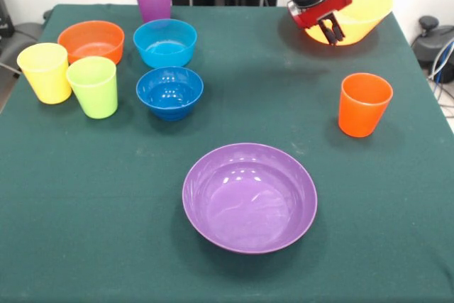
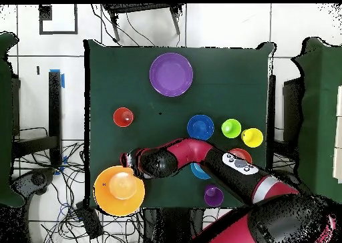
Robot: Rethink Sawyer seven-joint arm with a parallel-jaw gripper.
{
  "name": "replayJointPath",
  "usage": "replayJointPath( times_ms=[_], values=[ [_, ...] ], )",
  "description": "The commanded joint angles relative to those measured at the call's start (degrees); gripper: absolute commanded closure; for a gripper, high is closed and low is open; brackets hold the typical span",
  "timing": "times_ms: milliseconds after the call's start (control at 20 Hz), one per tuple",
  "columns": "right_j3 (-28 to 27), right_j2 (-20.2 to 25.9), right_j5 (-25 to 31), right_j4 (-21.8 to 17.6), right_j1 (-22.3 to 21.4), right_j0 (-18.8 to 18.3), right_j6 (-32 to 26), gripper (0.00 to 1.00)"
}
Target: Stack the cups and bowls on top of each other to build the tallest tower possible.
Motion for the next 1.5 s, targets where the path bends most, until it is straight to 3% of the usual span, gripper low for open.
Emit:
replayJointPath(
  times_ms=[50, 250, 300, 500, 1000, 1500],
  values=[
    [-0.43, -3.50, -3.42, -3.47, -1.60, 2.07, 0.55, 1.00],
    [0.08, -3.12, -2.56, -2.78, -2.02, 1.84, -0.21, 1.00],
    [0.34, -2.52, -1.30, -2.02, -1.41, 1.35, -1.10, 0.00],
    [0.53, -0.72, 2.91, -0.44, -0.59, -0.05, -4.43, 0.00],
    [1.95, -1.94, 12.32, 0.93, 1.80, -3.59, -9.67, 0.00],
    [4.79, -2.58, 13.81, -1.46, 4.83, -5.80, -8.87, 0.00]
  ],
)
